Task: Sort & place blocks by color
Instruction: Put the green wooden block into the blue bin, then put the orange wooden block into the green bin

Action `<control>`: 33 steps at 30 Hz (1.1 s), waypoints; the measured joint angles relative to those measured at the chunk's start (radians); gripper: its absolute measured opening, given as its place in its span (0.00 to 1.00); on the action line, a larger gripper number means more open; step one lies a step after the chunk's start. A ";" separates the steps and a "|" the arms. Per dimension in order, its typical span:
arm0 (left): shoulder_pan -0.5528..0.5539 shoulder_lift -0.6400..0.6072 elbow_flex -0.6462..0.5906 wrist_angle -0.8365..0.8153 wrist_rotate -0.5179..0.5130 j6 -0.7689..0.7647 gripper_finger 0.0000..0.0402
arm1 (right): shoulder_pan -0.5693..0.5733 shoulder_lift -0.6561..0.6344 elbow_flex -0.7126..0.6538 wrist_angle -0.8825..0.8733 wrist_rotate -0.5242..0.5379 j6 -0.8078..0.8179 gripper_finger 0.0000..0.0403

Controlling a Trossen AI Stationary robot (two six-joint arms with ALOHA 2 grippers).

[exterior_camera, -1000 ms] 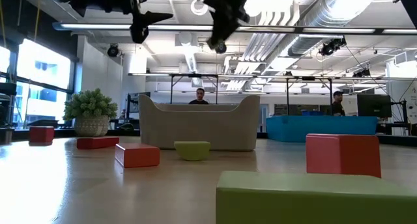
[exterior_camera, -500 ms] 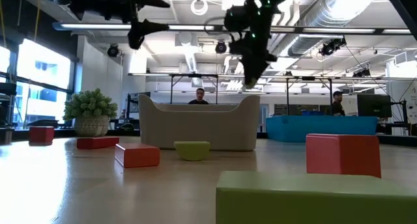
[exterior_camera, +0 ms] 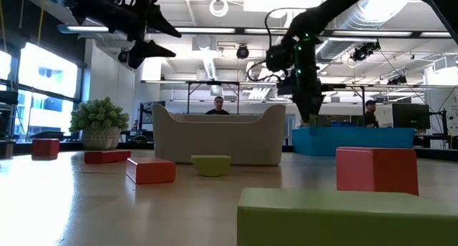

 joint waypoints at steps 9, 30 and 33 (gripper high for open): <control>0.017 0.000 0.000 -0.001 -0.009 0.003 0.60 | -0.066 0.000 -0.118 0.113 -0.076 -0.007 0.32; 0.017 0.000 0.000 -0.001 -0.058 0.003 0.60 | -0.078 0.000 -0.152 0.202 -0.041 -0.105 0.50; 0.017 0.000 0.000 -0.001 -0.058 0.003 0.60 | -0.079 0.000 -0.152 0.201 -0.015 -0.113 0.53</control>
